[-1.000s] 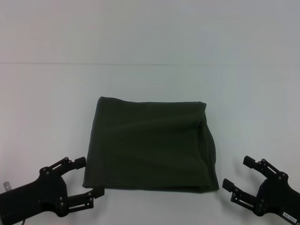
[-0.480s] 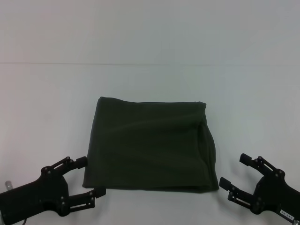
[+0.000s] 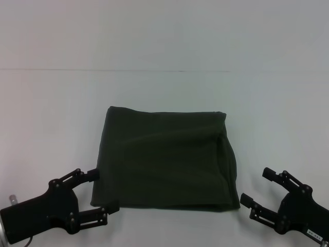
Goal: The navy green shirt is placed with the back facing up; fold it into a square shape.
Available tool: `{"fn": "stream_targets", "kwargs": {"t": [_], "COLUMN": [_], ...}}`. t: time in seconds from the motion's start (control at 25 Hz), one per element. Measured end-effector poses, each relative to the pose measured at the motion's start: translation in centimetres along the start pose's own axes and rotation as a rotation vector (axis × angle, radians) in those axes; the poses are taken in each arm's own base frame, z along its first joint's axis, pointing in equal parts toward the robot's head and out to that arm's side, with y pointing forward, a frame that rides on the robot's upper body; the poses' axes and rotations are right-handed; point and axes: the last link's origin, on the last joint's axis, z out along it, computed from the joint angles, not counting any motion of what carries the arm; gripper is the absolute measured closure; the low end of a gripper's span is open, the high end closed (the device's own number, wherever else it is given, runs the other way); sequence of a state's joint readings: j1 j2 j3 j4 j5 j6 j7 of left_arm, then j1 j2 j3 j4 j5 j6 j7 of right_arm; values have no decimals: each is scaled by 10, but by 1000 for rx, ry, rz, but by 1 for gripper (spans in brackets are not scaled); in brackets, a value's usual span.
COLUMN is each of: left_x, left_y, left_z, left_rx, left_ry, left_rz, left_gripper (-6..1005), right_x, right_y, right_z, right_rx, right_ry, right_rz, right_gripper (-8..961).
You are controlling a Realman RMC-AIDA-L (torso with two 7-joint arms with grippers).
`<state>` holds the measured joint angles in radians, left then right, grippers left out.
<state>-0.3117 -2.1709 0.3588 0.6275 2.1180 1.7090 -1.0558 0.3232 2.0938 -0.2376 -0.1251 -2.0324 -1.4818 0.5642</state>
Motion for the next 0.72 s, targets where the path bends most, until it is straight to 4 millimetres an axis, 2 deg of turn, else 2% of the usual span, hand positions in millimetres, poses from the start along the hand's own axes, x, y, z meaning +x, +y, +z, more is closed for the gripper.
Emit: {"fn": "stream_targets", "kwargs": {"t": [0.72], "left_x": [0], "left_y": [0], "left_z": [-1], "left_rx": [2], "left_ry": [4], "left_rz": [-3], "left_gripper": [53], "right_x": [-3], "right_y": [-2], "right_z": [3], "right_rx": [-4], "right_ry": [-11], "right_rz": [-6], "right_gripper": [38]}}
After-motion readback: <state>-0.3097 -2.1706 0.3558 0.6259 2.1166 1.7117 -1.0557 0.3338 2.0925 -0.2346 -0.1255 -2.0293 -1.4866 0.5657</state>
